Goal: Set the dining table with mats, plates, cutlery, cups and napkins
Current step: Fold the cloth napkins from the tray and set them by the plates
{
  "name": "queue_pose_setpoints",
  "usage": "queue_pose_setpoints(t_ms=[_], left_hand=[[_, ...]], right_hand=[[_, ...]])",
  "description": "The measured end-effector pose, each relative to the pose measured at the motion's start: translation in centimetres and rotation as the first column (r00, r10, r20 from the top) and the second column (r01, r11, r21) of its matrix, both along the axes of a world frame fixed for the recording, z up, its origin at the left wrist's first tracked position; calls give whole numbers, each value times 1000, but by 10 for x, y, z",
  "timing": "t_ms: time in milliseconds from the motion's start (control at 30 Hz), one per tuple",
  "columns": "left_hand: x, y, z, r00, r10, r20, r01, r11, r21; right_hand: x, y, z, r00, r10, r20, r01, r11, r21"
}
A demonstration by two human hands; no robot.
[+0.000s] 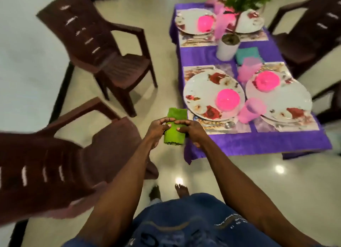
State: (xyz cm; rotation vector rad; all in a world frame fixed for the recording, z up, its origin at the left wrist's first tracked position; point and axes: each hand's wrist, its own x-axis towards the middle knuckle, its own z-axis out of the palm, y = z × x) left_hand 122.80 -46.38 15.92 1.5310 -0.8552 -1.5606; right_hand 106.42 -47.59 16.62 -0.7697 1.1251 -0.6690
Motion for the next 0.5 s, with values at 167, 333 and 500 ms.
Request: queue_pose_setpoints(t_ms=[167,333,500], left_hand=[[-41,-39,-10,947,-321,-5,321,945,62],[-80,-41,-16,812,-580,73,578,815,38],[-125,-43,-17,711,-678,187,699,709,-88]], right_hand=[[-30,21,-10,897,-441,17,440,897,44],[-49,56,-30,696,-718,-6,716,694,78],[-83,75,-33,485,-874,-19,874,484,38]])
